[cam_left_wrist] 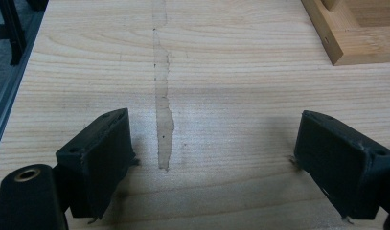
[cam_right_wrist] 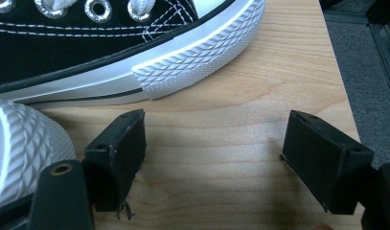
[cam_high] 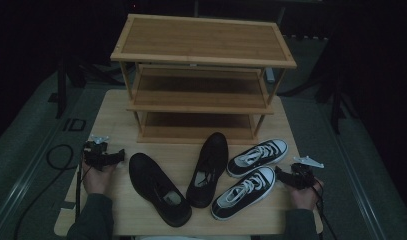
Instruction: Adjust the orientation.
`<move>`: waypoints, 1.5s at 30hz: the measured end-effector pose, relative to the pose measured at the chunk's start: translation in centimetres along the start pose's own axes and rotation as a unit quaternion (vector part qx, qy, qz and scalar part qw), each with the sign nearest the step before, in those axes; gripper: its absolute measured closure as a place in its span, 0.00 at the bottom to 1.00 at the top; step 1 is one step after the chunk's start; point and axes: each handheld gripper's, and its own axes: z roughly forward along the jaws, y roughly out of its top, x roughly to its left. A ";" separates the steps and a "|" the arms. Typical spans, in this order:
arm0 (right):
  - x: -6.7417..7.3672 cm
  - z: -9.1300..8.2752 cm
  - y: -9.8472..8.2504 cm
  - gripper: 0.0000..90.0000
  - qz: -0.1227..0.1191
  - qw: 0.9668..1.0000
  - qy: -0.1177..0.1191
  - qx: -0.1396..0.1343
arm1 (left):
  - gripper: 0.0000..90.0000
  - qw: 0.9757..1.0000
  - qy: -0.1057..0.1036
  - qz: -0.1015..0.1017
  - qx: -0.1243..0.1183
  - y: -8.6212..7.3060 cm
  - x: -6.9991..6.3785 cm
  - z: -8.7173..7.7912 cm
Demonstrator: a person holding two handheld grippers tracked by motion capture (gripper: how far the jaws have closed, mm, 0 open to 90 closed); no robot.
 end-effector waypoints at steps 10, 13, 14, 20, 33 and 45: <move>0.0 0.0 0.0 0.25 0.000 1.000 0.000 0.000 | 0.22 1.000 0.004 -0.004 -0.007 0.0 -0.3 -0.1; 0.0 0.0 0.0 0.25 0.000 1.000 0.000 0.000 | 0.25 1.000 0.003 -0.003 -0.008 0.0 -0.4 -0.1; 0.0 0.0 0.0 0.25 0.000 1.000 0.000 0.000 | 0.26 1.000 0.002 -0.002 -0.007 0.0 -0.4 -0.2; 0.0 0.1 0.1 0.24 -0.001 1.000 0.002 0.002 | 0.43 1.000 -0.001 0.000 0.000 0.1 -0.5 -0.6; 0.0 0.1 0.1 0.23 -0.002 1.000 0.003 0.002 | 0.94 0.999 -0.046 0.025 0.003 0.4 -1.2 -1.8; 0.0 0.1 0.1 0.23 -0.002 1.000 0.003 0.002 | 1.00 0.996 -0.076 0.056 0.006 0.6 -2.6 -3.5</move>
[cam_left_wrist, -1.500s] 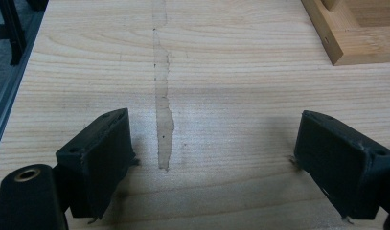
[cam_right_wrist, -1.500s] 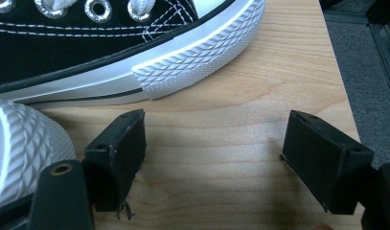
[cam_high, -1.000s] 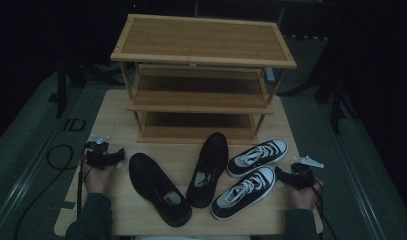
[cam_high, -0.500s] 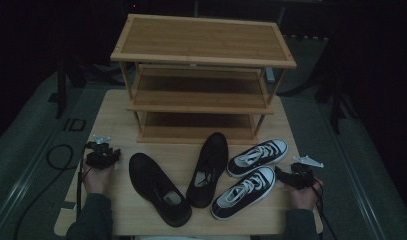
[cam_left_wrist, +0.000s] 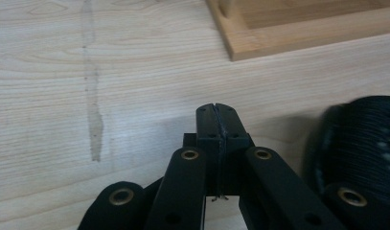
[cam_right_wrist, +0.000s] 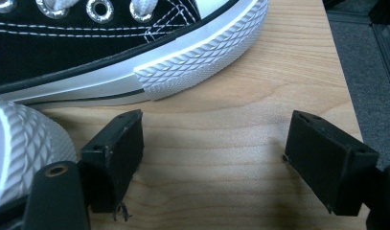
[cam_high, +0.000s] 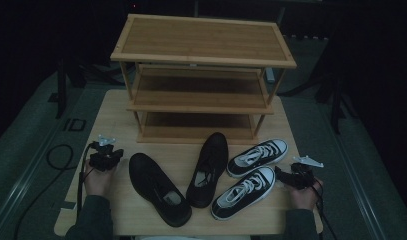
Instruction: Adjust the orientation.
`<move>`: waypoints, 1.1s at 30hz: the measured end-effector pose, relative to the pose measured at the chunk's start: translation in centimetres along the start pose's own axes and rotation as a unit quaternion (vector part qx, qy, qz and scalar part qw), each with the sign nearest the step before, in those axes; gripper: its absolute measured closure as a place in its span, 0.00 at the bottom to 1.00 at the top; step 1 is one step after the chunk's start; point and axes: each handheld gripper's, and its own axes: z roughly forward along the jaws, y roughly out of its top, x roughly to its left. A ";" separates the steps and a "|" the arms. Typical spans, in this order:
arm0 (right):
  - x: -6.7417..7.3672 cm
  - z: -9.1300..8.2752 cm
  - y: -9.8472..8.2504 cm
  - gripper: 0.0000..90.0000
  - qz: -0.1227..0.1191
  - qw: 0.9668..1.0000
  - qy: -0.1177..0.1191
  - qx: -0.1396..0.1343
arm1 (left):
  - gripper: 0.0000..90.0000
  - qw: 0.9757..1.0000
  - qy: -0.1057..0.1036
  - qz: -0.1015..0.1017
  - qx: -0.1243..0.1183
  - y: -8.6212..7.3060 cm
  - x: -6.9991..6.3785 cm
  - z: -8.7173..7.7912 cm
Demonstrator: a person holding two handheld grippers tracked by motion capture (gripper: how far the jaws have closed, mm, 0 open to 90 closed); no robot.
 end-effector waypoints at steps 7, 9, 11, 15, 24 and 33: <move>0.0 0.0 0.0 0.23 0.000 1.000 0.000 0.000 | 1.00 1.000 -0.011 0.012 0.003 -0.1 -0.6 -0.8; 0.0 0.0 0.0 0.23 0.000 1.000 0.000 0.000 | 1.00 1.000 -0.013 0.012 0.003 -0.2 -0.7 -1.0; 0.0 0.0 0.0 0.23 0.000 1.000 0.000 0.000 | 1.00 1.000 -0.018 0.013 0.002 -0.3 -0.8 -1.3; 0.0 0.0 0.0 0.23 0.000 1.000 0.000 0.000 | 1.00 0.999 -0.028 0.020 0.006 -0.4 -1.5 -1.6; 0.0 0.0 0.0 0.23 0.000 1.000 0.000 0.000 | 1.00 0.999 -0.035 0.026 0.012 -0.9 -2.4 -1.9; 0.0 0.0 0.0 0.23 0.001 1.000 0.000 0.000 | 1.00 0.999 -0.030 0.036 0.016 -1.5 -3.0 -2.7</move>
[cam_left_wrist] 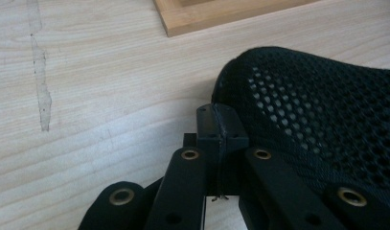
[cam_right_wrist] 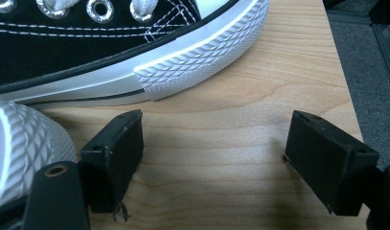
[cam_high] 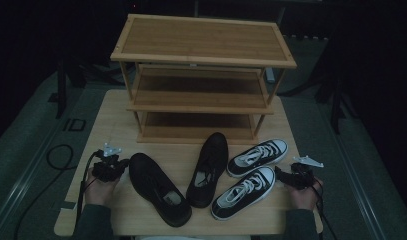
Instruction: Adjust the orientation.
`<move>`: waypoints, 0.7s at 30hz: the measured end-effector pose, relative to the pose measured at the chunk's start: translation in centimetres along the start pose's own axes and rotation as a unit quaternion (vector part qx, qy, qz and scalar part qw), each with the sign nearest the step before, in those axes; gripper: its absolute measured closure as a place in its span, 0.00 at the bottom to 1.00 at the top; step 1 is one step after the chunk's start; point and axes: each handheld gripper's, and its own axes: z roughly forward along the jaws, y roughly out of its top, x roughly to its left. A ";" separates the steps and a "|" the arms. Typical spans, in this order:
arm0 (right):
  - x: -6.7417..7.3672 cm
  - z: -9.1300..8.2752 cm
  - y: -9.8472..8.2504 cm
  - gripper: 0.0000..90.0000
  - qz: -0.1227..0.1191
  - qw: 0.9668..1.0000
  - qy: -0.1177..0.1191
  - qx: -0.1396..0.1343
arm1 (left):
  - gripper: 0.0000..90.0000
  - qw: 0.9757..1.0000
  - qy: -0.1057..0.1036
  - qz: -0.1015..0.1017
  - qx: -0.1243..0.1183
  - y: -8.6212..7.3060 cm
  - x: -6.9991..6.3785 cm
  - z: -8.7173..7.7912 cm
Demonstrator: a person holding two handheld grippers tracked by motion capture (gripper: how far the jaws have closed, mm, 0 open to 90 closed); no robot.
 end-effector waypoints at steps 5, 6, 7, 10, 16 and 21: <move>0.0 0.0 0.0 0.23 0.000 1.000 0.000 0.000 | 1.00 1.000 0.000 0.000 0.003 -0.2 -0.2 -0.2; 0.0 0.0 0.0 0.23 0.000 1.000 0.000 0.000 | 1.00 1.000 0.000 0.001 0.004 -0.1 -0.2 -0.2; 0.0 0.0 0.0 0.23 0.000 1.000 0.000 0.000 | 1.00 1.000 -0.001 0.000 0.004 -0.1 -0.2 -0.1; 0.0 0.0 0.0 0.23 0.000 1.000 0.000 0.000 | 1.00 1.000 -0.003 0.001 0.003 0.1 -0.2 0.1; 0.0 0.0 0.0 0.23 -0.001 1.000 0.000 0.000 | 1.00 1.000 -0.002 0.014 0.004 0.9 -0.8 0.8; 0.0 0.0 0.0 0.23 -0.001 1.000 0.000 0.000 | 1.00 1.000 0.002 0.023 0.009 1.7 -1.3 1.8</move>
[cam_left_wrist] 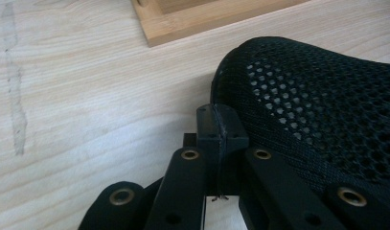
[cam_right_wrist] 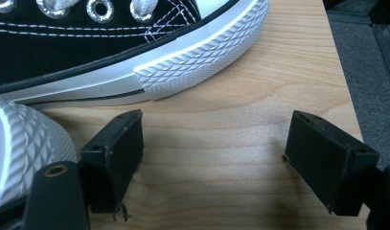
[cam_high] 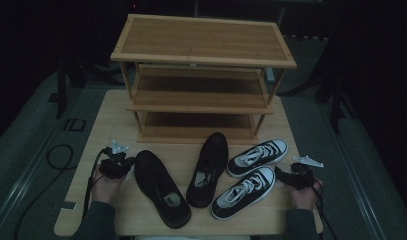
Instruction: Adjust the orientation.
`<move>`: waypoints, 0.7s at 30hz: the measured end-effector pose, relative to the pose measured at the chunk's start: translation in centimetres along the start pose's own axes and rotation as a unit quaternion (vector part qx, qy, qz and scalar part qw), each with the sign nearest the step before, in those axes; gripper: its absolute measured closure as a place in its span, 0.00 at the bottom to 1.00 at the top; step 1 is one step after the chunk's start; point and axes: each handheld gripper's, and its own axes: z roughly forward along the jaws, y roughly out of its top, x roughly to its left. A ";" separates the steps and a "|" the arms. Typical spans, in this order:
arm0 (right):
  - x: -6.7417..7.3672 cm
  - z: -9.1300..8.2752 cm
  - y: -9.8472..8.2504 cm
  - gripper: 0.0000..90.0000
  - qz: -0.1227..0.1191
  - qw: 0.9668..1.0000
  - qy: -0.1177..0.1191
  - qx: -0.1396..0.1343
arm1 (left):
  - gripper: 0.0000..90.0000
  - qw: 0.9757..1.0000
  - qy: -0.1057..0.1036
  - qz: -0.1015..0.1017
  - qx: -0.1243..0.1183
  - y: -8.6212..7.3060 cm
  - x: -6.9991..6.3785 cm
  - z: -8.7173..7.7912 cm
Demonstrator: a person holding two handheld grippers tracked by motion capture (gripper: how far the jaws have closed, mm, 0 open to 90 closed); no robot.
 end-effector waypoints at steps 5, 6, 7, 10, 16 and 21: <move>0.0 0.0 0.0 0.23 0.000 1.000 0.000 0.000 | 1.00 1.000 -0.002 0.009 0.011 0.6 -0.6 1.1; 0.0 0.0 0.0 0.23 0.000 1.000 0.000 0.000 | 1.00 1.000 -0.004 0.011 0.012 0.7 -0.7 1.3; 0.0 0.0 0.0 0.23 0.000 1.000 0.000 0.000 | 1.00 1.000 -0.004 0.012 0.013 0.9 -0.9 1.5; 0.0 0.0 0.0 0.23 0.000 1.000 0.000 0.000 | 1.00 1.000 -0.011 0.014 0.012 1.4 -1.5 2.0; 0.0 0.0 0.0 0.23 0.000 1.000 0.000 0.000 | 1.00 0.999 -0.029 0.035 0.011 2.3 -3.2 2.6; 0.0 0.0 0.0 0.23 -0.001 1.000 0.000 0.000 | 1.00 0.998 -0.040 0.053 0.009 2.3 -4.6 2.2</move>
